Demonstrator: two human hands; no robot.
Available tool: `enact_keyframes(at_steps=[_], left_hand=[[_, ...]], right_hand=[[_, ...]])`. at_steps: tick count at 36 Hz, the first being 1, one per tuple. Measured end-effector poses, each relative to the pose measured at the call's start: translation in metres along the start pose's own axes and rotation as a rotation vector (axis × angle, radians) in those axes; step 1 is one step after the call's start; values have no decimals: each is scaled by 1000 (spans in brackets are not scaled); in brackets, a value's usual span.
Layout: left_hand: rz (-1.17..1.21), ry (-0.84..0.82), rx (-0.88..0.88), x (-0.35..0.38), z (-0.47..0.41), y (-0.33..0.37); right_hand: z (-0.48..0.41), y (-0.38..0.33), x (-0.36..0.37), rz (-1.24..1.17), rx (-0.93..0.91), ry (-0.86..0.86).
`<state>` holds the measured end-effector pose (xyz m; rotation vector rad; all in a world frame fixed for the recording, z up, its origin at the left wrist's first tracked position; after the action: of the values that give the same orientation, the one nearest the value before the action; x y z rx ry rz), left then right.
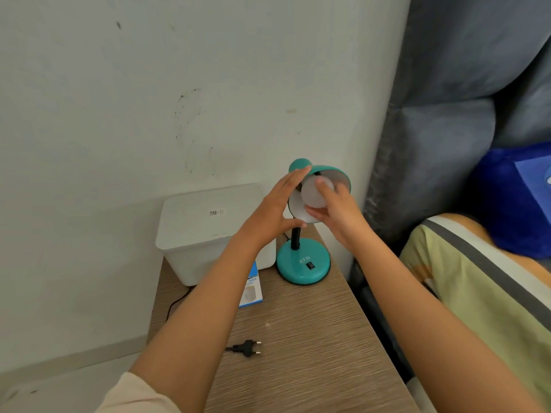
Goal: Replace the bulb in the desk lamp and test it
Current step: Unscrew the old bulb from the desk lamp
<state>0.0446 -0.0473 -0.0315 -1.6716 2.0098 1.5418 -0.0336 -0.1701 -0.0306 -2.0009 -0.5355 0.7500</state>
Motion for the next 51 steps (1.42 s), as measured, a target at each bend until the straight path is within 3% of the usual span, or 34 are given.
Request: enact_keyframes(at_steps=[3, 6, 11, 13, 16, 24, 26, 32, 40, 43, 48, 51], left_hand=[[7, -3, -8, -1, 1, 0], [7, -2, 0, 0, 0, 0], [2, 2, -5, 0, 0, 0], [8, 4, -1, 0, 0, -1], [6, 2, -7, 1, 0, -1], [20, 5, -17, 0, 0, -1], [28, 9, -14, 0, -1, -1], [24, 7, -24, -1, 0, -1], [19, 4, -13, 0, 0, -2], [15, 8, -4, 0, 0, -2], [16, 5, -8, 0, 0, -2], [3, 6, -4, 0, -1, -2]], right_hand=[[1, 1, -2, -90, -13, -38], [3, 0, -3, -7, -22, -73], [-1, 3, 0, -153, 11, -51], [1, 1, 1, -35, 12, -49], [0, 1, 4, -146, 33, -10], [-1, 0, 7, -112, -3, 51], [-1, 3, 5, -49, 0, 29], [-2, -2, 5, -153, 18, 4], [1, -4, 8, -167, 75, -1], [0, -5, 10, -258, 215, -53], [2, -7, 7, 32, 6, 32], [0, -5, 8, -171, 217, -12]])
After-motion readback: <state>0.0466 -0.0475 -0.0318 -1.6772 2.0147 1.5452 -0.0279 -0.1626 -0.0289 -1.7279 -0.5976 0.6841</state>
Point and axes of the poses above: each hand's wrist, its own z-axis away from the middle knuckle, its own x-axis out of the palm, y = z × x, the point moved 2 cm from there along -z, towards the middle knuckle, and after that the axes turned 4 degrees about y, right-handed, at the moved point
